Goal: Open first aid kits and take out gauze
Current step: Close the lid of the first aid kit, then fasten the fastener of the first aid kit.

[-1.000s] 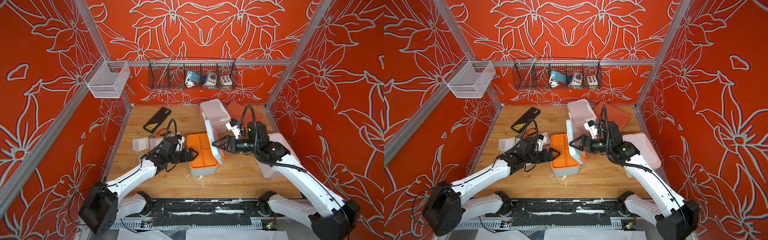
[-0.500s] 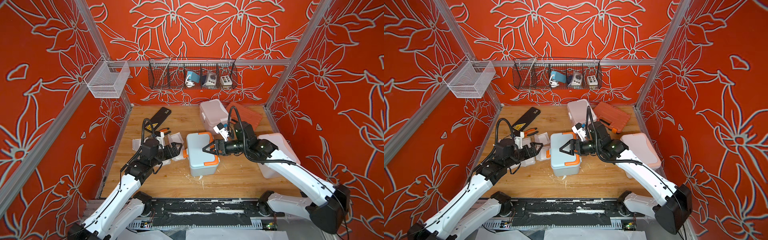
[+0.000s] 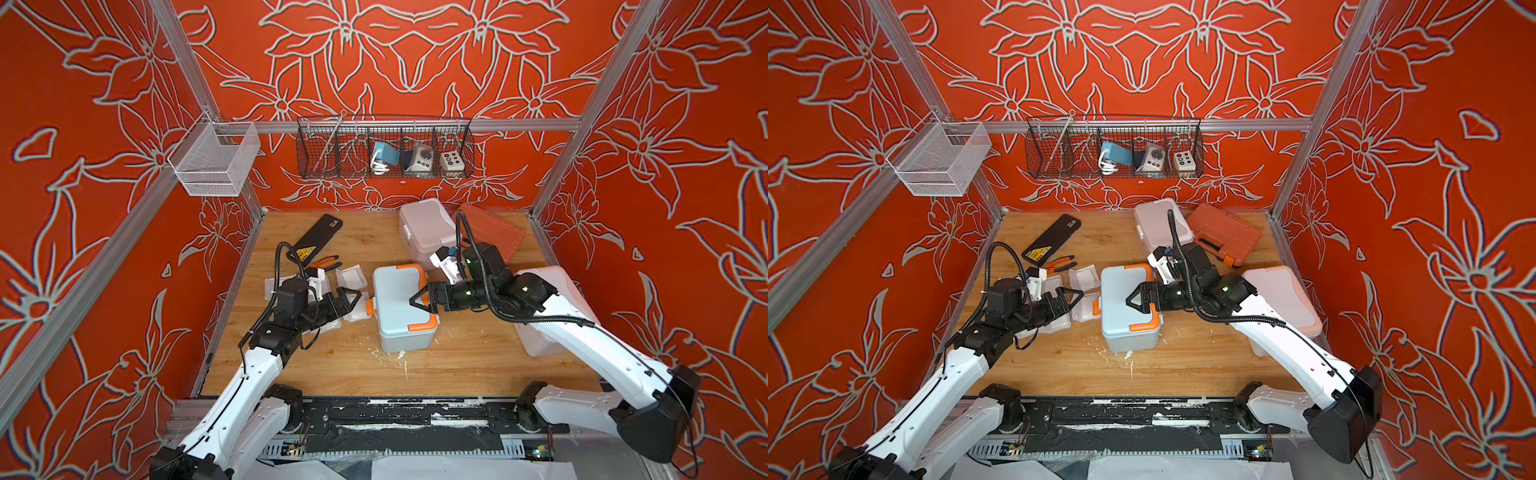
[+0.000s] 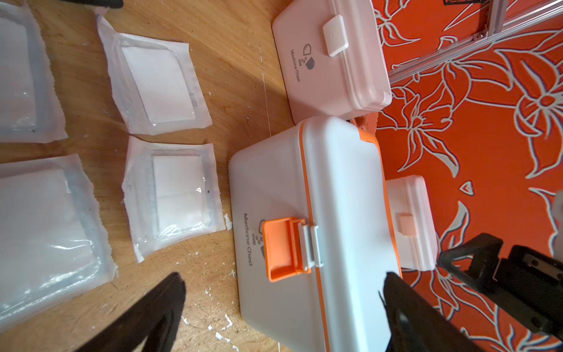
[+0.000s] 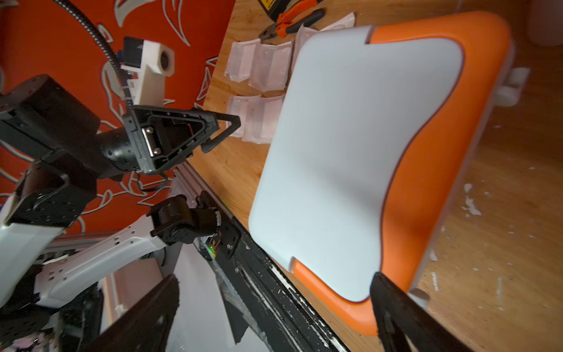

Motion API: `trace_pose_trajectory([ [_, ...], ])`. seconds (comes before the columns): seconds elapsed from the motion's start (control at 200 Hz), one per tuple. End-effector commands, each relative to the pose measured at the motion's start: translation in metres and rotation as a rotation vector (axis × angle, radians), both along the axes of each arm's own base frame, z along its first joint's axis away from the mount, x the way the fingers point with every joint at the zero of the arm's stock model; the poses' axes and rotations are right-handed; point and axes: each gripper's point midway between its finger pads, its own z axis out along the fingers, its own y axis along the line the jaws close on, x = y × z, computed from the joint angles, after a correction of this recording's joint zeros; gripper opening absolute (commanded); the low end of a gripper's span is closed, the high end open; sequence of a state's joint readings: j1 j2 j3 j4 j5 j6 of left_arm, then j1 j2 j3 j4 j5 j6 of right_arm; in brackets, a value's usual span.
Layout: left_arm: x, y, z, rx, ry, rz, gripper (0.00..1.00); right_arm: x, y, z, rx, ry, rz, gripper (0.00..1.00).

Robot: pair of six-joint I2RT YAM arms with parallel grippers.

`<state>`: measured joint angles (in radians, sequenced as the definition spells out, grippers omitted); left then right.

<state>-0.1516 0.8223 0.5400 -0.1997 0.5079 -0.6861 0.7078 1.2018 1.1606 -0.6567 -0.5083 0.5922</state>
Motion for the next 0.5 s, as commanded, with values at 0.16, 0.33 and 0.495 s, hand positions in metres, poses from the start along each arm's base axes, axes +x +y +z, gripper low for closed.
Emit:
trace_pose_trajectory([
  [0.16,0.005,-0.002,-0.002,-0.123,-0.002,-0.038,0.98,0.017,-0.031,-0.024,-0.396,-0.115,0.014,0.98],
  [0.33,0.012,0.000,-0.008,-0.156,0.003,-0.023,0.98,0.022,-0.018,-0.030,-0.551,-0.170,0.082,0.89],
  [0.495,0.019,0.004,-0.017,-0.167,0.004,0.015,0.98,0.028,0.013,-0.029,-0.591,-0.200,0.141,0.69],
])
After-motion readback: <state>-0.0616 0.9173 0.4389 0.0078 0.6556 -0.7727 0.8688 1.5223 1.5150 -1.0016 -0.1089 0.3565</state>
